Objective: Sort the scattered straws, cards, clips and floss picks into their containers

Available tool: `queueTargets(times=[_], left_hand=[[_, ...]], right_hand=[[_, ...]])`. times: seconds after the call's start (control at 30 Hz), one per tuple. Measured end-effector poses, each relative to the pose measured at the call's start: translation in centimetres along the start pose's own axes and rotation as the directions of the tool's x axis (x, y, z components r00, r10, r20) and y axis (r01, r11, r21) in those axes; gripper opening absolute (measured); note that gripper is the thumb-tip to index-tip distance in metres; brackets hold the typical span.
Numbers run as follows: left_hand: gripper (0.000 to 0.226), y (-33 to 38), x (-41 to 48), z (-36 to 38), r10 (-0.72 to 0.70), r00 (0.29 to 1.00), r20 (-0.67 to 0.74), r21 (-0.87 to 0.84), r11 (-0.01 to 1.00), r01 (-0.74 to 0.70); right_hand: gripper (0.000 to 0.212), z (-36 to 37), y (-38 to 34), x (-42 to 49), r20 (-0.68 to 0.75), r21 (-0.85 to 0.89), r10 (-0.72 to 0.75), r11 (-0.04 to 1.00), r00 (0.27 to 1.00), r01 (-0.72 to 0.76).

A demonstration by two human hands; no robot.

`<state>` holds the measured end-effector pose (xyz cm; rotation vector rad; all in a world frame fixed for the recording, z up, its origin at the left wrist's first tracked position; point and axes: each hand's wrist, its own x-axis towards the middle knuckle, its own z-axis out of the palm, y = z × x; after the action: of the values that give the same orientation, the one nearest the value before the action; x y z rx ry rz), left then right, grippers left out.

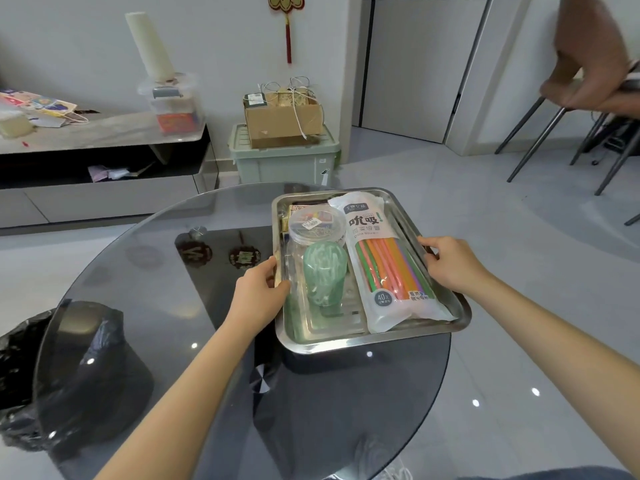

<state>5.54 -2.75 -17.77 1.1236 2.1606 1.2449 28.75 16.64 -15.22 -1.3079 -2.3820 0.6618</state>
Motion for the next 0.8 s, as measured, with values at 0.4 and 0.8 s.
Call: queueTargets(times=[0.4,0.8], left_hand=[[0.034,0.0,1.6,0.2,-0.056,0.998,0.016,-0.109,0.992,0.057],[0.026,0.8,0.5,-0.3,0.018,1.0,0.021,0.072,0.997,-0.02]], right_hand=[[0.042,0.4,-0.1,1.2,-0.016,0.044,0.075,0.996,0.997,-0.074],[0.043,0.2,-1.4,-1.8,-0.038,0.022,0.045,0.999,0.998,-0.044]])
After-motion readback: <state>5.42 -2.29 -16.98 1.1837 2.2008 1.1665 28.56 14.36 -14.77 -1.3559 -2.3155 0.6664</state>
